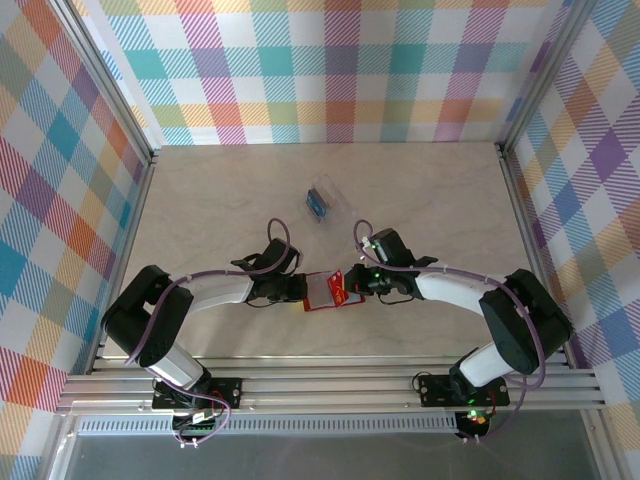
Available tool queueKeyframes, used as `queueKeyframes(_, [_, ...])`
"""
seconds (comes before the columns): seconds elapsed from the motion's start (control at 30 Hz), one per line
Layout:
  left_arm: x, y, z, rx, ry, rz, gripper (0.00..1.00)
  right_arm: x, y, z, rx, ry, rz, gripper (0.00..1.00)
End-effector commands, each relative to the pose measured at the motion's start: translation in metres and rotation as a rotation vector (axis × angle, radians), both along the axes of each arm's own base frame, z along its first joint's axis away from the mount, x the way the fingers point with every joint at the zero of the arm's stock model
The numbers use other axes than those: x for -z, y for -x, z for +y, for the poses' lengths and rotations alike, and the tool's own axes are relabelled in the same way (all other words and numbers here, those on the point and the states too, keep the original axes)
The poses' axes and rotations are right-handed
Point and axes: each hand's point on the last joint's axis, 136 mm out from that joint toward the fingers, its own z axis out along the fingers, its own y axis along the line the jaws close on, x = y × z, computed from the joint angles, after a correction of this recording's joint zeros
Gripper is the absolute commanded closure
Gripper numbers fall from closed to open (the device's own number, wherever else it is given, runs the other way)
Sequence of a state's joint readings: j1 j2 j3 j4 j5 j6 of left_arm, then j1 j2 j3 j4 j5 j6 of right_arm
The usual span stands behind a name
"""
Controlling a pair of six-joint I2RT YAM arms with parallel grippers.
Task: Put the credit cards into the card holder
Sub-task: Insert the credit card into the card slot.
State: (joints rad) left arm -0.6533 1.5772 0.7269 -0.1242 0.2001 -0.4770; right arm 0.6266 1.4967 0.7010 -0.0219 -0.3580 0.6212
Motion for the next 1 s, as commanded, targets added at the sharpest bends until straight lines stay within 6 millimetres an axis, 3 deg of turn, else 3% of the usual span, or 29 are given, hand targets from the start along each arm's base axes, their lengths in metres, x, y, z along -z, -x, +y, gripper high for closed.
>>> queueKeyframes(0.0, [0.004, 0.004, 0.002, 0.021, -0.038, 0.010, 0.91, -0.002, 0.002, 0.002, -0.014, -0.036, 0.009, 1.00])
queueKeyframes(0.33, [0.004, 0.004, 0.002, 0.021, -0.036, 0.010, 0.91, -0.001, 0.003, 0.007, -0.031, -0.068, 0.024, 1.00])
queueKeyframes(0.97, [0.006, 0.006, 0.001, 0.021, -0.032, 0.024, 0.92, 0.018, -0.020, 0.013, -0.008, -0.037, 0.013, 1.00])
